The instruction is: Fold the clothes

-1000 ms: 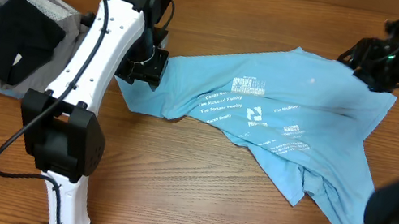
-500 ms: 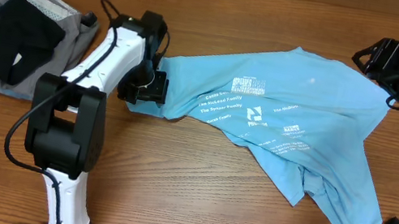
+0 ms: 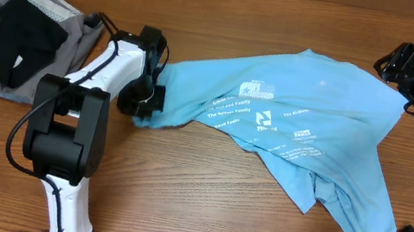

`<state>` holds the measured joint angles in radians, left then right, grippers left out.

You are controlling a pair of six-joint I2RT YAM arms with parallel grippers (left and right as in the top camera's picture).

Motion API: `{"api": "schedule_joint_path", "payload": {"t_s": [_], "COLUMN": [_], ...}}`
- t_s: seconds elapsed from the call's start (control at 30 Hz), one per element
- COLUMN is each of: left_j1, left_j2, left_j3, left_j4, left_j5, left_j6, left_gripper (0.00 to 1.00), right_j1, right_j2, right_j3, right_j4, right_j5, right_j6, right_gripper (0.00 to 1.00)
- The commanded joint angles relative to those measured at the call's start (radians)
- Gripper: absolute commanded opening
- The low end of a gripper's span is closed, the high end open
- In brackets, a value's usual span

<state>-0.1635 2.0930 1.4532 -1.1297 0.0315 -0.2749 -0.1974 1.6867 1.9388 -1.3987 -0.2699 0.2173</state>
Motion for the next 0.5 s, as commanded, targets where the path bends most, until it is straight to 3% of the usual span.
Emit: {"api": "schedule_joint_path", "payload": {"t_s": [0.0, 0.2, 0.27, 0.33, 0.4, 0.47], "left_j1": [0.085, 0.277, 0.317, 0.344, 0.354, 0.354], "left_j2": [0.002, -0.048, -0.069, -0.095, -0.124, -0.154], "left_j3": [0.036, 0.118, 0.127, 0.127, 0.127, 0.127], "left_j4": [-0.084, -0.182, -0.182, -0.181, -0.178, -0.17], "left_j5": [-0.15, -0.175, -0.137, -0.095, -0.066, -0.025], "left_j6": [-0.058, -0.047, -0.008, 0.02, 0.045, 0.082], "left_gripper": [0.04, 0.04, 0.04, 0.04, 0.04, 0.13], "right_j1": [-0.006, -0.006, -0.002, 0.007, 0.02, 0.04], "right_j2": [0.047, 0.124, 0.14, 0.151, 0.156, 0.157], "right_j3": [-0.037, -0.18, -0.25, -0.32, -0.391, -0.465], "right_j4": [0.003, 0.091, 0.166, 0.246, 0.332, 0.426], "right_j5": [0.049, 0.06, 0.059, 0.021, -0.045, -0.1], "right_j6": [0.023, 0.023, 0.023, 0.023, 0.023, 0.049], "right_gripper": [0.68, 0.66, 0.54, 0.29, 0.15, 0.04]}}
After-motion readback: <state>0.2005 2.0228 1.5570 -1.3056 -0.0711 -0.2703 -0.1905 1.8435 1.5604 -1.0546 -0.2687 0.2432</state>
